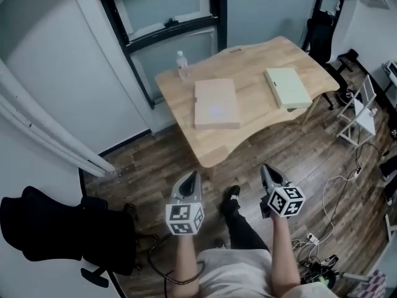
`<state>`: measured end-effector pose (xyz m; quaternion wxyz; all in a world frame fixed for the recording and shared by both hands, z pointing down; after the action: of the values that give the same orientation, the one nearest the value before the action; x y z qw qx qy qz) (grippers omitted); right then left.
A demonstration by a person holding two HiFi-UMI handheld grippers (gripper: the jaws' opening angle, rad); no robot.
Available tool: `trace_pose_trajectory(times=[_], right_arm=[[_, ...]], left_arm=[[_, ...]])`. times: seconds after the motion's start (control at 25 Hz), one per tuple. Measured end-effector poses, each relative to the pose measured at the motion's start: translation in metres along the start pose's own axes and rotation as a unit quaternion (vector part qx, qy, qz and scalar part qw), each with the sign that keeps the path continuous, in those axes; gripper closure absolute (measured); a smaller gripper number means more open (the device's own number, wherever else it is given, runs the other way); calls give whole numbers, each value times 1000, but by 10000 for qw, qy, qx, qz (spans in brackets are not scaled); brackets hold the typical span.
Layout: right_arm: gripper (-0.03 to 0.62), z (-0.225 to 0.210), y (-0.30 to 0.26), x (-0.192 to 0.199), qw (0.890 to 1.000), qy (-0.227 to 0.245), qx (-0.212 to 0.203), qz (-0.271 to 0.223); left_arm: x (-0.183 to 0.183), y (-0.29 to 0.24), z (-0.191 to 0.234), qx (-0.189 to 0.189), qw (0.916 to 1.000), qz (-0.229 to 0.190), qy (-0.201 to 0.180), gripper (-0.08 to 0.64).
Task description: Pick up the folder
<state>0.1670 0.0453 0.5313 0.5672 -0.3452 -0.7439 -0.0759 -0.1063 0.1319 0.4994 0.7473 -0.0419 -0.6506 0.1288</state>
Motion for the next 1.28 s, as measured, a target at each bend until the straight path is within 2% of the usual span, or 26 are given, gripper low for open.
trace_pose_trajectory(times=[0.36,0.56,0.76,0.88,1.0,1.08,1.16,1.28], right_arm=[[591,-17,-122,-37,9992,148,-359,107],[591,-34,-184,-64,9989,188,-434,72],[591,-64,-246,-88,9988,-97,-478,49],[592,-80,-277,-97,9979,-268,-570,179],[591,-92,-303,-93,9966,-274,-666,393],[591,-97,-320,-87,9939,-335,-878,573],[592,-100,-335,-79,9895,-540,-1148,692],[591,-112,-349,-65,9847,-1160,-1083,712]], left_arm=[[-26,-83,54,-422,9991,85,-22,554],[-32,-137,72,-574,9965,425,-445,554],[-38,-198,100,-641,9958,593,-259,554],[-37,-235,116,-700,9953,671,15,554],[-34,-267,129,-786,9943,667,268,554],[-31,-284,135,-813,9937,701,332,554],[-25,-298,138,-744,9934,790,381,554],[-11,-309,140,-652,9921,988,407,554]])
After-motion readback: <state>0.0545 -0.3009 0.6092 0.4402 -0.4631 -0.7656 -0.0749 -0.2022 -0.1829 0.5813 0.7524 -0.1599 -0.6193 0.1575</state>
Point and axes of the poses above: the fingertips, and each gripper's own axes: y backward along the fingers, z to its left, x out of its underside, the point moved 6 cm from there along y, backward along the fingers
